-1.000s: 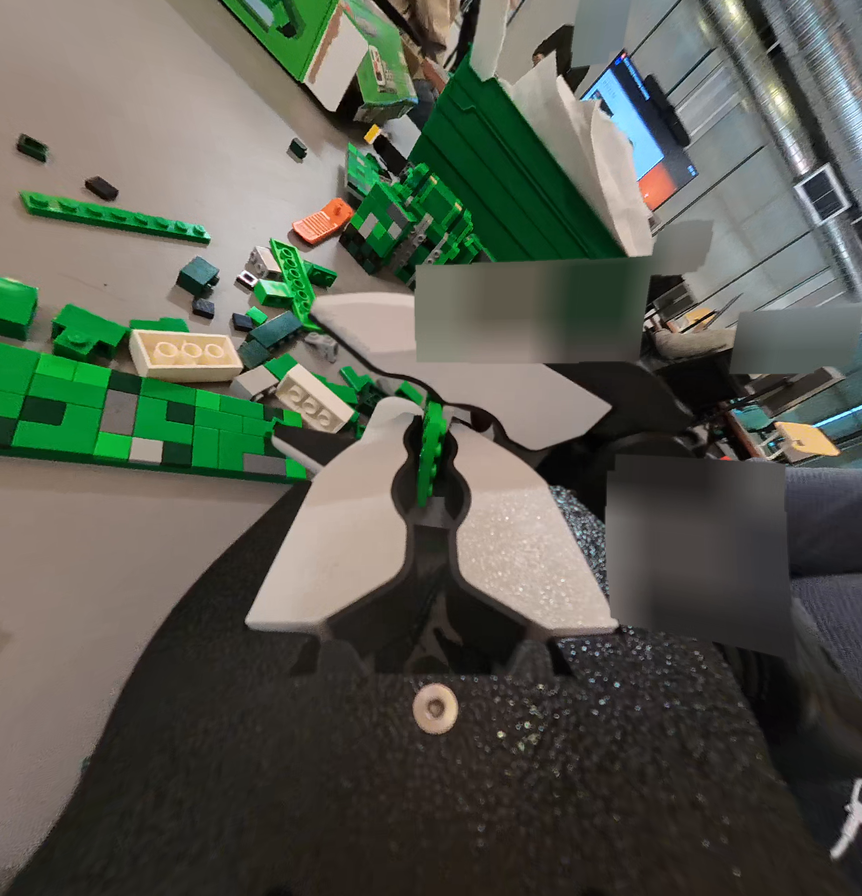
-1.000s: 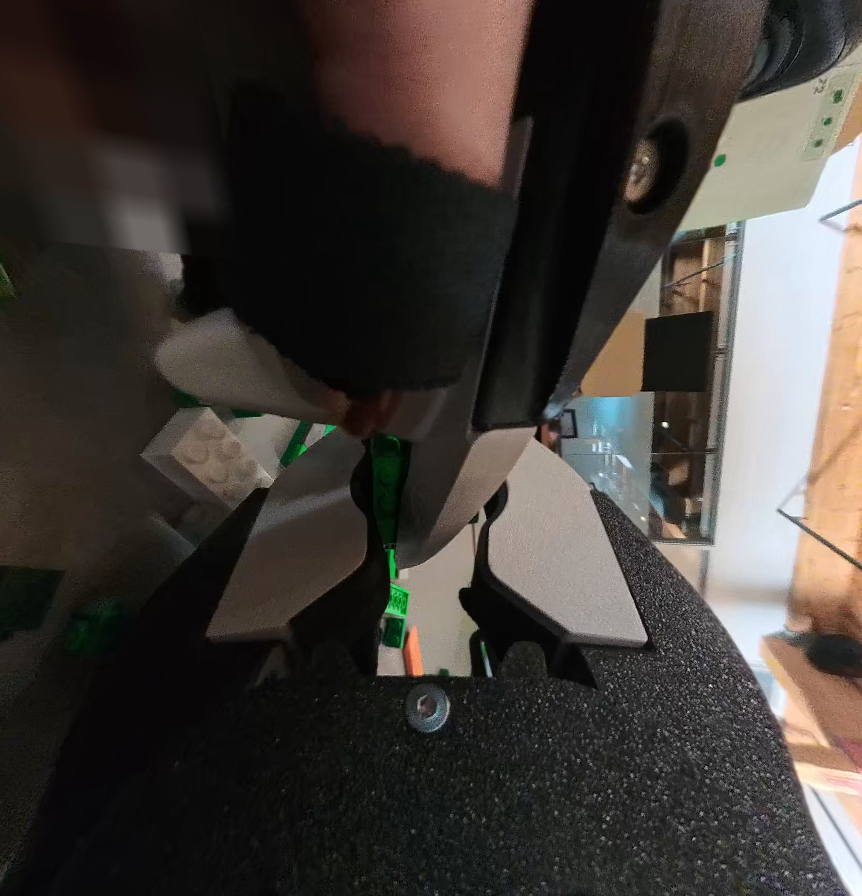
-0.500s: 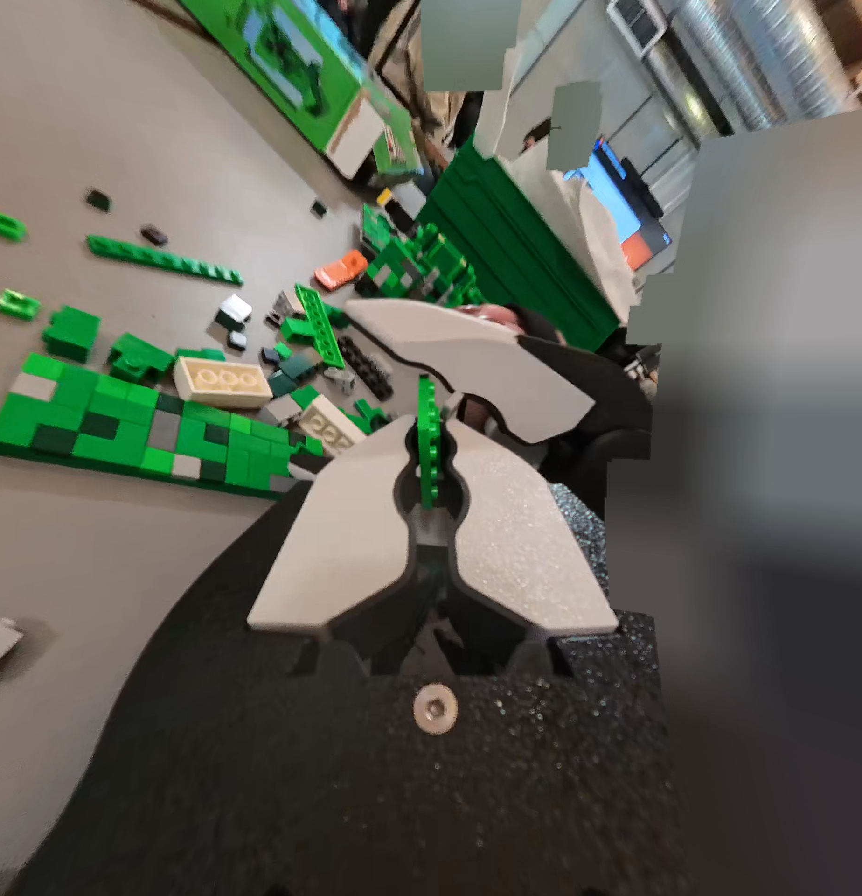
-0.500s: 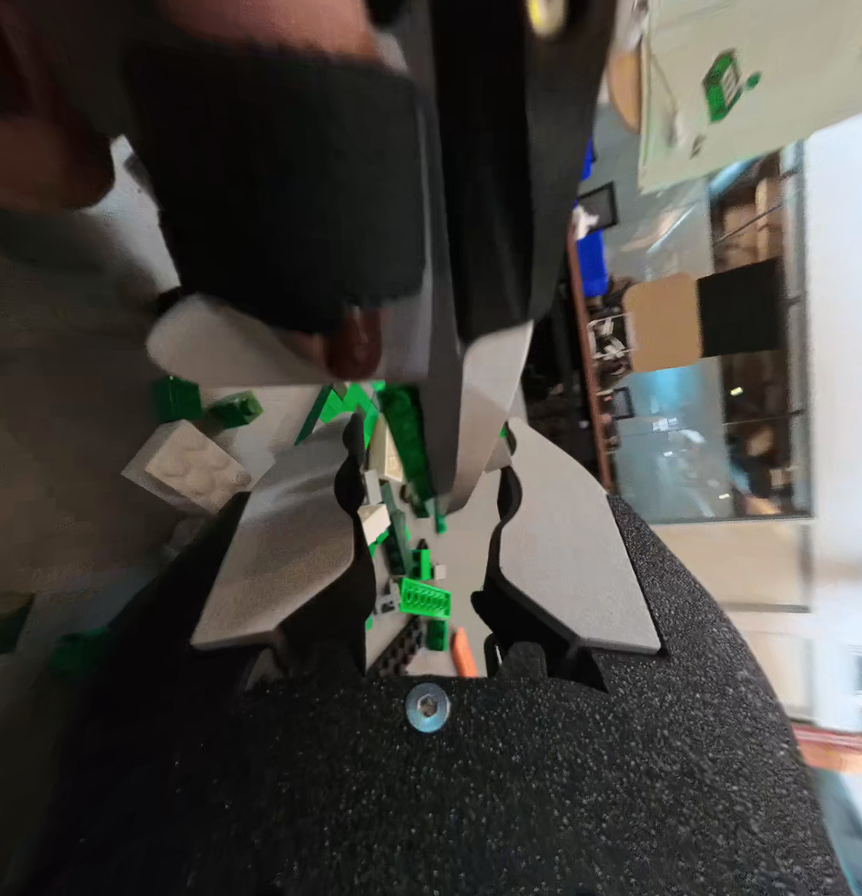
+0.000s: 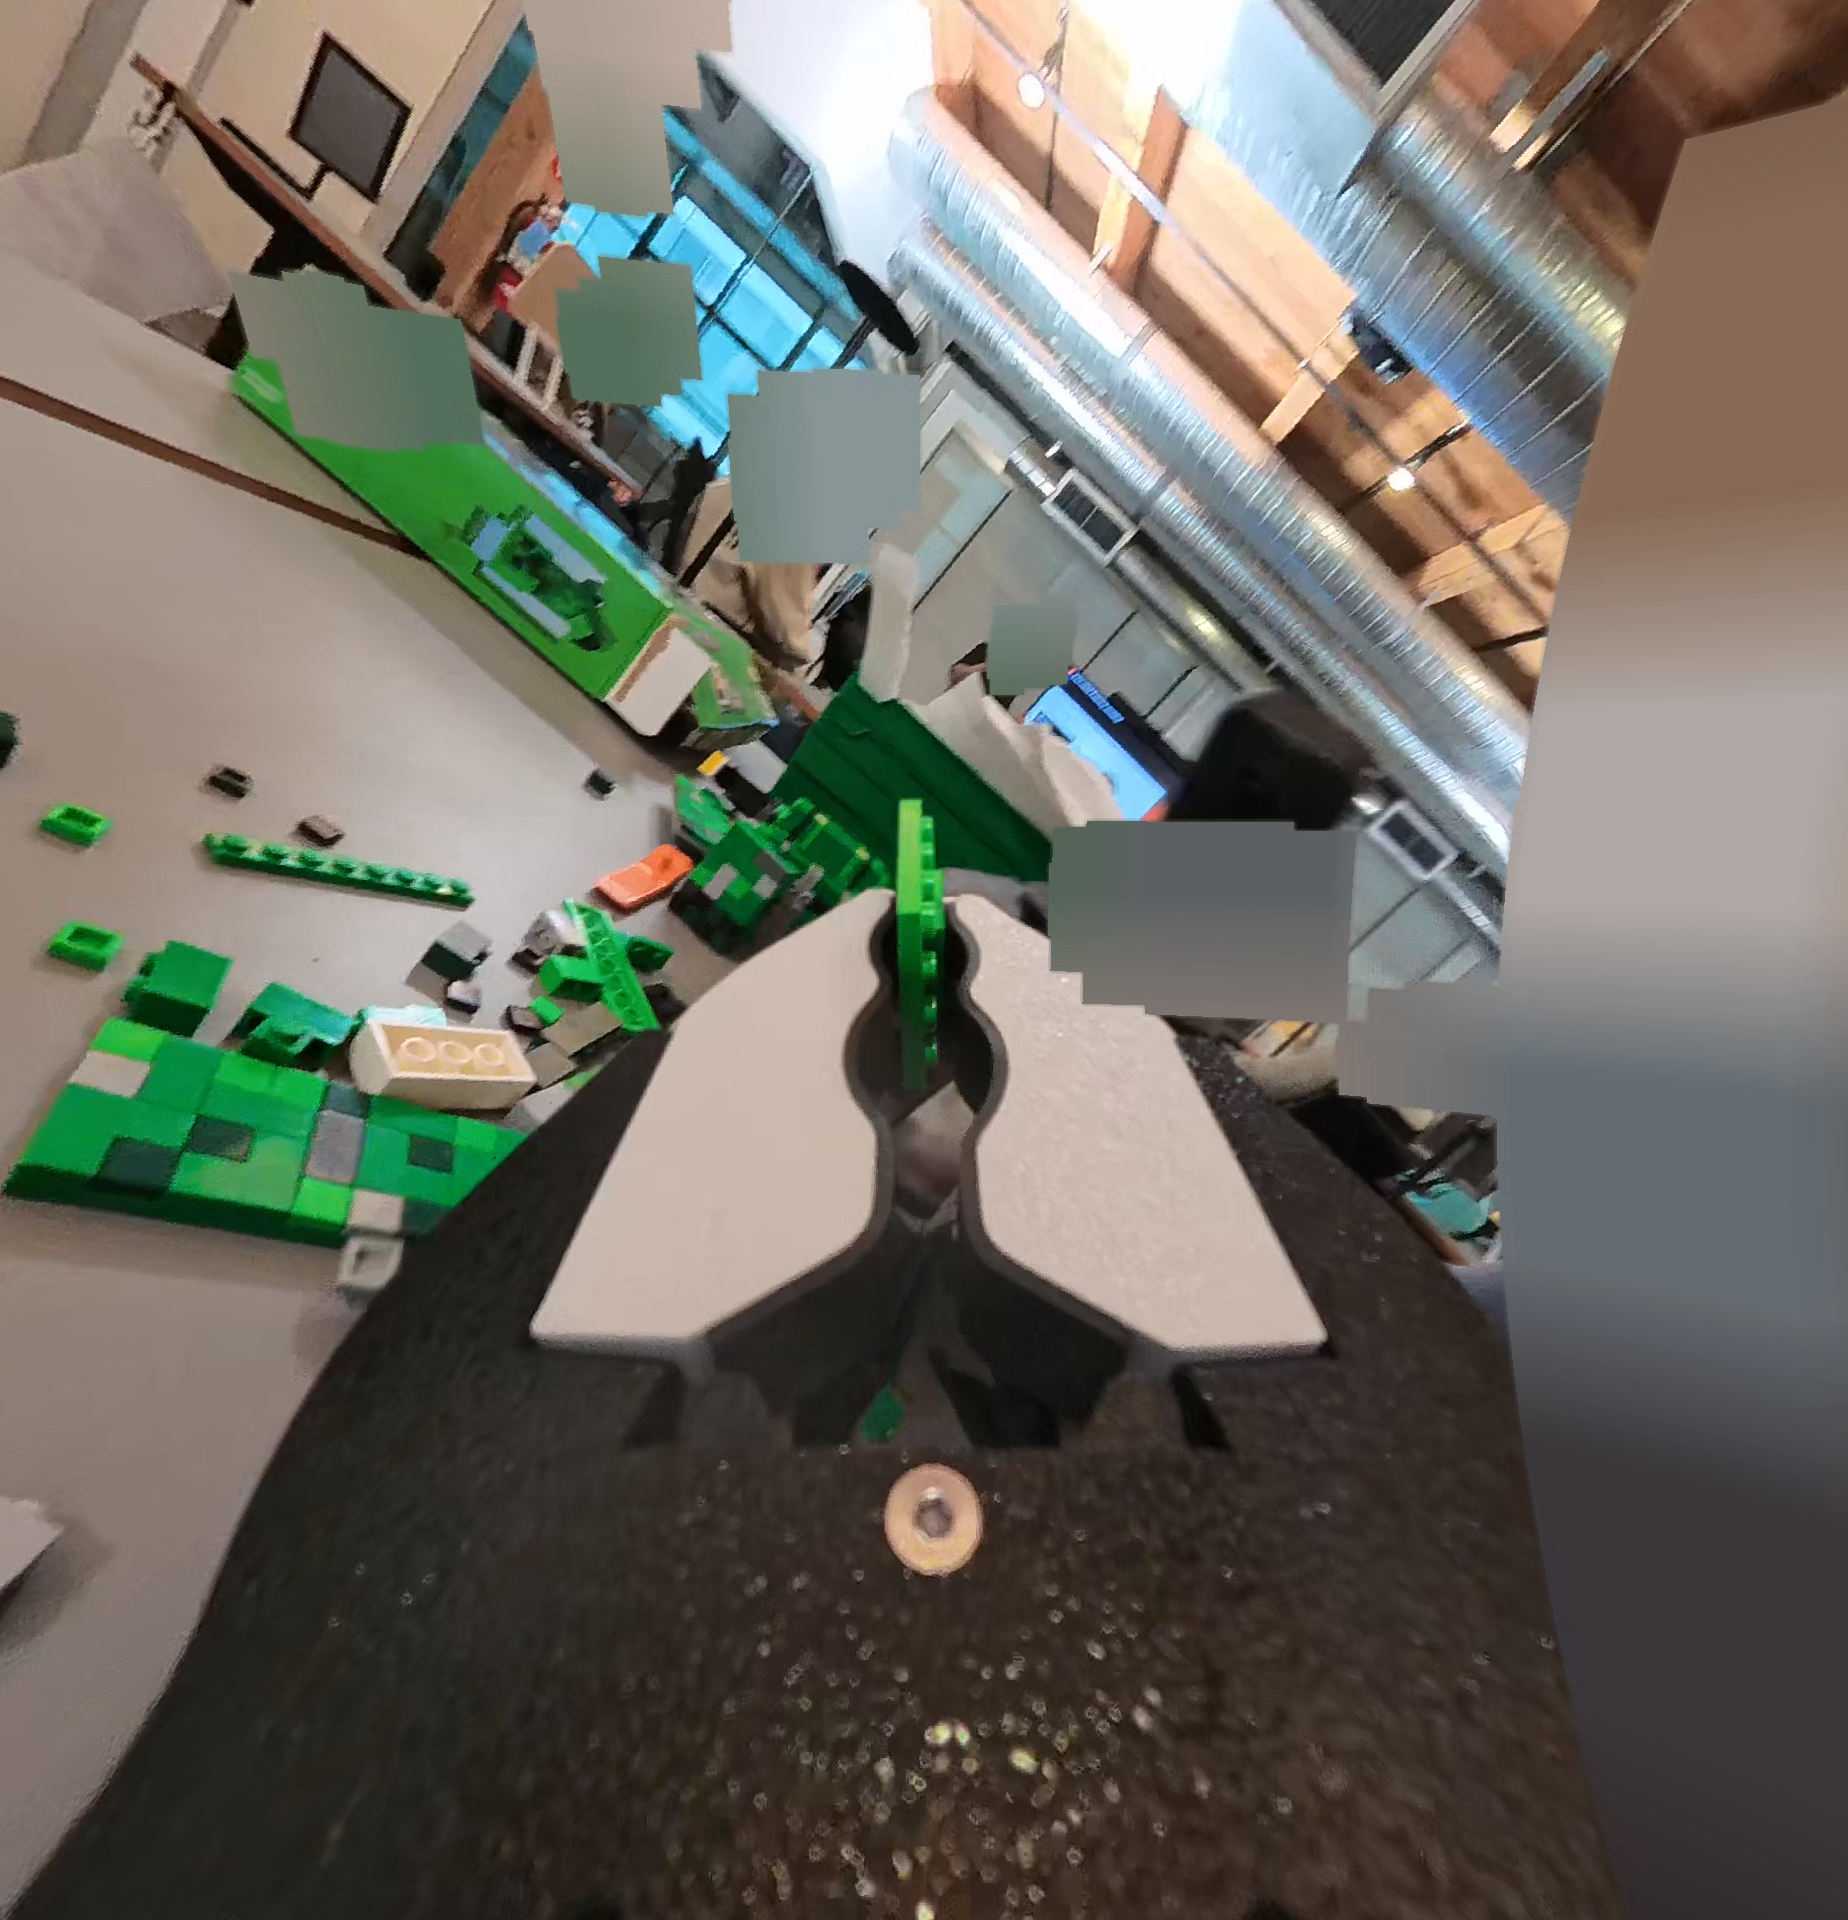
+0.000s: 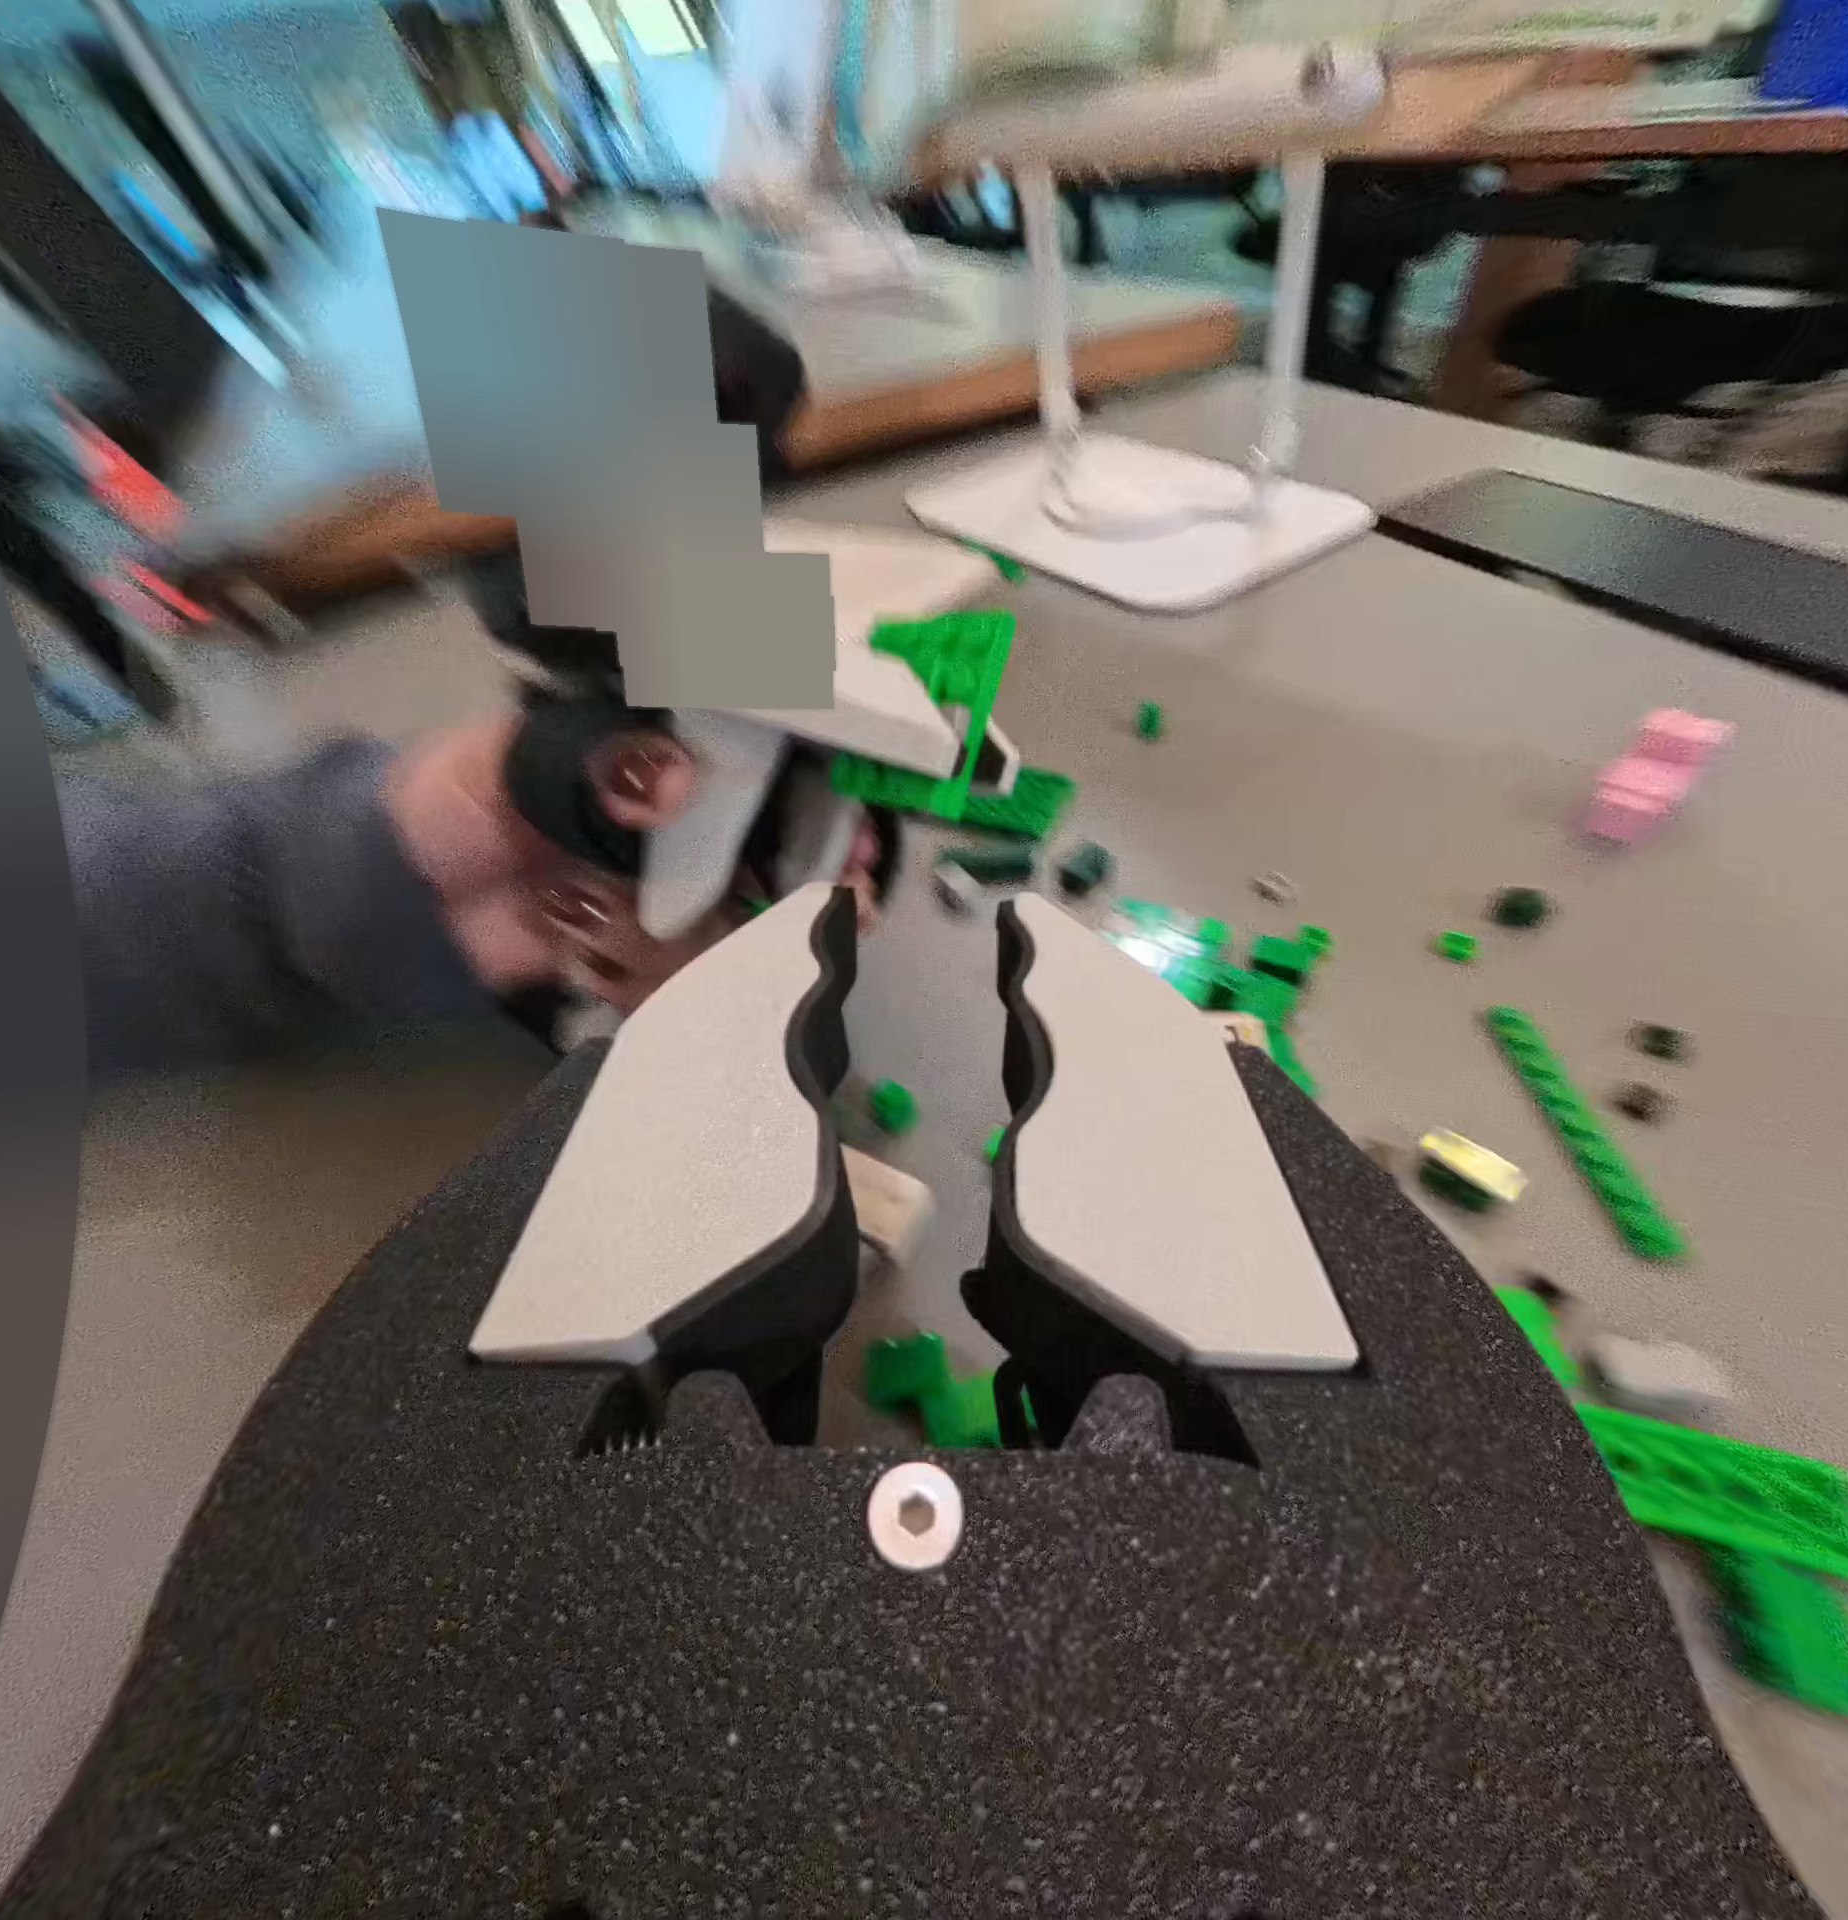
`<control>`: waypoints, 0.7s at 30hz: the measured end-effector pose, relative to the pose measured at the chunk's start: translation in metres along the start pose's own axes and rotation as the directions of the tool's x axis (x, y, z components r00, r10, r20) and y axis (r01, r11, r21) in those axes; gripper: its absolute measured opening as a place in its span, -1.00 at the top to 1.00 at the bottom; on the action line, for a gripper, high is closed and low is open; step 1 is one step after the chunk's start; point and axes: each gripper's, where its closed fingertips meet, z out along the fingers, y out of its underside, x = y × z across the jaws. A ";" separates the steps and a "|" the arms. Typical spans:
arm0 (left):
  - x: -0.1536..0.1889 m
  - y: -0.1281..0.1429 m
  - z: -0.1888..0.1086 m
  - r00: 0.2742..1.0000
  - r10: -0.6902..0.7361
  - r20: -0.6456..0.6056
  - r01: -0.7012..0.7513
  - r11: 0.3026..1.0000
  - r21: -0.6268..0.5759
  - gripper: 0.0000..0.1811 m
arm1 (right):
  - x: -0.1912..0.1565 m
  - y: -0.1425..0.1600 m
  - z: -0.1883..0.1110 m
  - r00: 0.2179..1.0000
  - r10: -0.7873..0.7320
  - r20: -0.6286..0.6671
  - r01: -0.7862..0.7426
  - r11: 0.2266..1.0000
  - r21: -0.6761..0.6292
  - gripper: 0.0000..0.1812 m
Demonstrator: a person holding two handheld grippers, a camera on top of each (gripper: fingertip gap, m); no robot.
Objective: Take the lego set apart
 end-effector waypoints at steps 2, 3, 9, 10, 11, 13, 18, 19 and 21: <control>0.004 -0.002 0.000 0.999 -0.029 -0.045 0.029 0.999 0.014 0.94 | -0.006 -0.019 -0.009 0.972 0.177 0.155 -0.196 0.974 0.116 0.77; 0.006 -0.001 0.000 0.998 -0.031 -0.061 0.032 0.999 0.011 0.94 | -0.007 -0.023 -0.012 0.953 0.225 0.203 -0.254 0.958 0.134 0.77; 0.016 0.007 0.006 0.993 -0.015 -0.115 0.012 1.000 -0.027 0.94 | -0.015 -0.022 -0.011 0.913 0.279 0.298 -0.326 0.938 0.121 0.85; 0.017 0.009 0.007 0.993 -0.014 -0.121 0.010 0.999 -0.037 0.94 | -0.015 -0.023 -0.011 0.909 0.284 0.306 -0.335 0.934 0.127 0.89; 0.018 0.009 0.007 0.993 -0.016 -0.121 0.012 0.999 -0.036 0.94 | -0.015 -0.023 -0.011 0.907 0.286 0.310 -0.338 0.932 0.128 0.92; 0.016 0.010 0.007 0.994 -0.007 -0.109 0.002 0.999 -0.046 0.94 | -0.016 -0.021 -0.011 0.903 0.289 0.319 -0.338 0.934 0.112 0.93; 0.009 0.002 0.001 0.994 0.108 -0.015 -0.109 0.992 -0.063 0.81 | -0.009 -0.012 -0.017 0.936 0.215 0.277 -0.233 0.972 0.033 0.94; 0.008 -0.002 -0.002 0.991 0.133 0.006 -0.133 0.990 -0.050 0.81 | -0.007 -0.009 -0.021 0.942 0.198 0.271 -0.207 0.978 0.007 0.94; 0.006 0.000 -0.006 0.989 0.149 0.020 -0.146 0.984 -0.100 0.81 | -0.007 -0.005 -0.028 0.935 0.202 0.292 -0.203 0.979 -0.027 0.94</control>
